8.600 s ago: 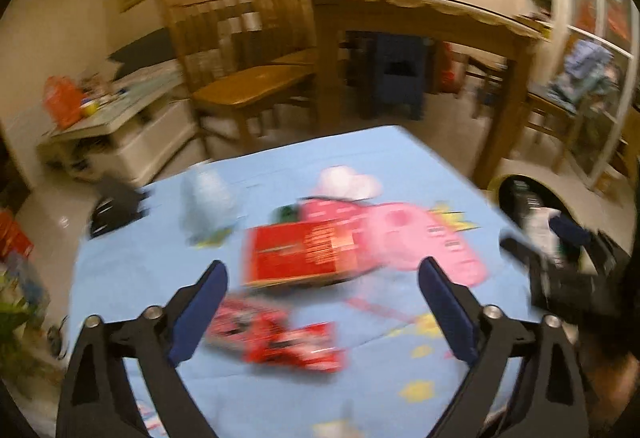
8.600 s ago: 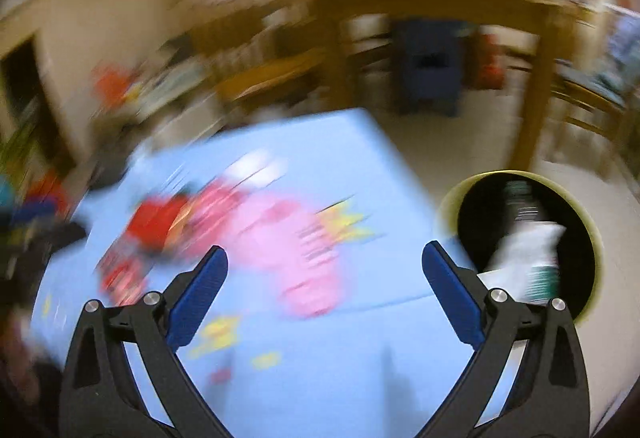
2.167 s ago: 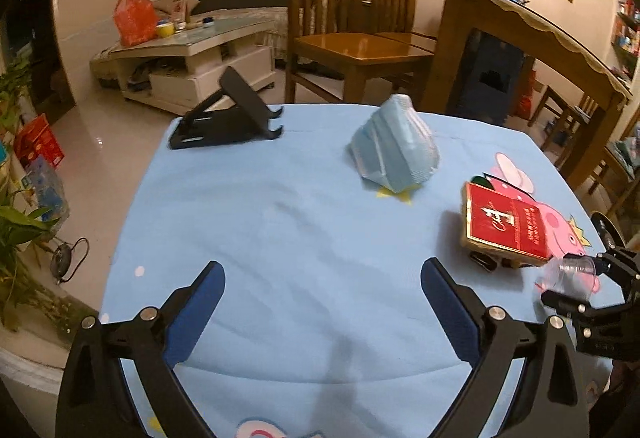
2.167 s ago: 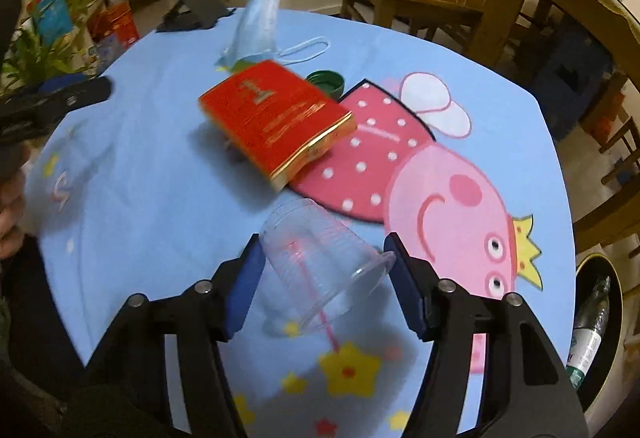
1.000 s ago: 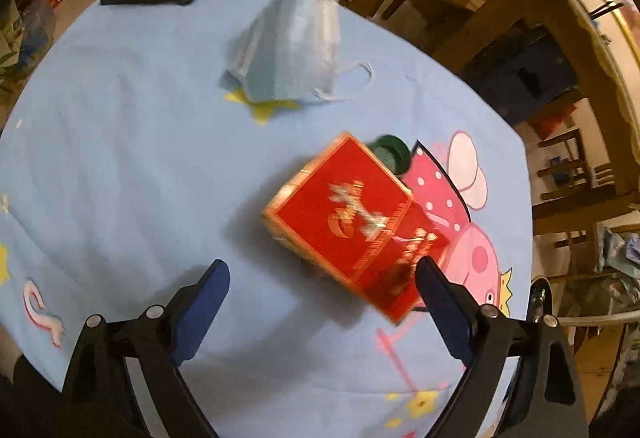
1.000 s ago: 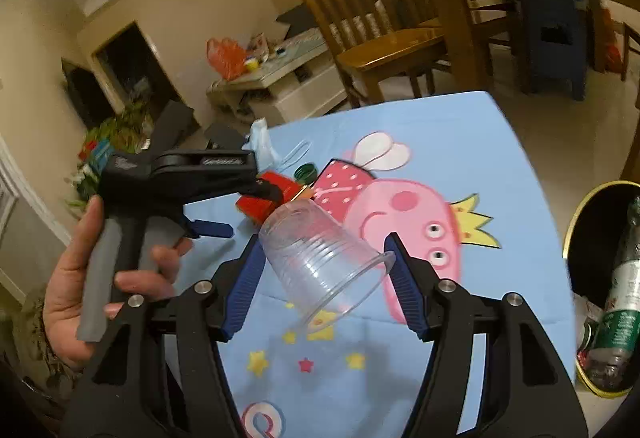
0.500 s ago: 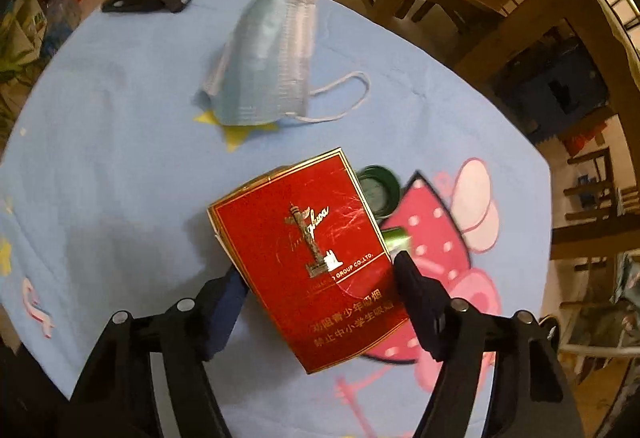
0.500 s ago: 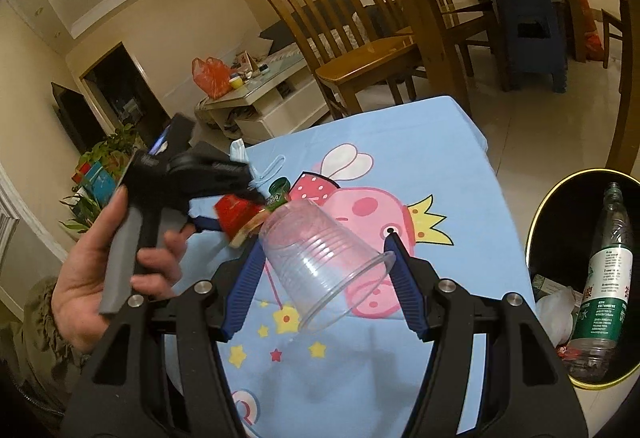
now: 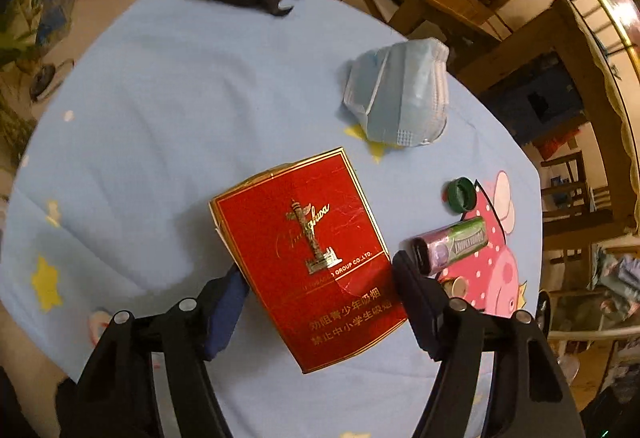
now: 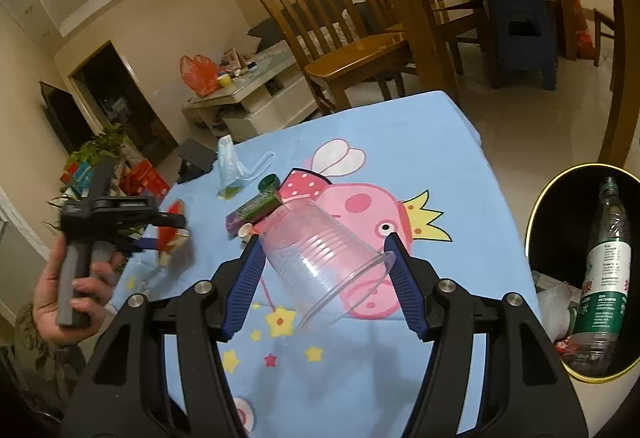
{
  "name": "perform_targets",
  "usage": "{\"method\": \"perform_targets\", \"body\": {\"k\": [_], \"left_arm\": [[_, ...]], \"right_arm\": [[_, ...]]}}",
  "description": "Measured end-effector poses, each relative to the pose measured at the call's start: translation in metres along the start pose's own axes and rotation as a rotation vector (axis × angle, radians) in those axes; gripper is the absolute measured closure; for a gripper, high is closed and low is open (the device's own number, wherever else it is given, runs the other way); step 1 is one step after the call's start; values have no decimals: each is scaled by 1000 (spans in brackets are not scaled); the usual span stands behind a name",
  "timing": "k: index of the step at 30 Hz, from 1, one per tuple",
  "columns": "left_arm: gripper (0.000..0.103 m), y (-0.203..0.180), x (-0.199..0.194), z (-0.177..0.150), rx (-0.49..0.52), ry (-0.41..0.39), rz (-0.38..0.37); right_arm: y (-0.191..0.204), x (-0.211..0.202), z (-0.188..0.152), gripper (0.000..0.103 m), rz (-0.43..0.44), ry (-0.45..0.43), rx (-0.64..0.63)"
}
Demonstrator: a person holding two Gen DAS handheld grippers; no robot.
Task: Collect trash
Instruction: 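Grasp the red cigarette box with left tool while right tool holds the cup, then drop the cup into the bin with right tool while left tool drops the red box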
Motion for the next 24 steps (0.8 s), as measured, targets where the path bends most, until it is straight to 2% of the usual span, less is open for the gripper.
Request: {"method": "perform_targets", "body": {"k": [3,5,7,8,11,12,14,18,22,23,24], "left_arm": [[34,-23,-13,-2,149,-82,85],[34,-46,-21,-8,249,-126,88],[35,-78,-31,-19,341,-155,-26],[35,-89,-34,-21,371,-171,-52],[35,-137,-59,-41,541,-271,-183],[35,-153,-69,-50,590,-284,-270],[35,-179,-85,-67,672,-292,-397],[35,-206,-100,-90,765,-275,-546],[35,-219,-102,-104,819,-258,-581],[35,-218,-99,-105,829,-259,-560],[35,-224,-91,-109,856,-261,-500]], "right_arm": [[-5,3,0,42,-44,-7,0],[-10,5,0,42,-68,-4,8],[-15,6,-1,42,-83,-4,19],[-18,4,-1,42,-91,-10,26],[-26,-2,0,42,-99,-30,50],[-29,-3,1,42,-100,-35,58],[-36,-7,2,42,-102,-46,81],[-54,-16,6,42,-119,-70,138],[-86,-22,6,42,-221,-78,190],[-96,-23,4,42,-252,-70,202],[-107,-22,2,42,-282,-56,219]]}}
Point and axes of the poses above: each gripper's, at about its wrist camera, not at the fingertips, and x roughly the way its jaws point, y to its left, z to its top, the point moved 7 cm from there along x, roughly the way its jaws point, and after that the axes turned 15 degrees about -z, right-handed, at the moved point
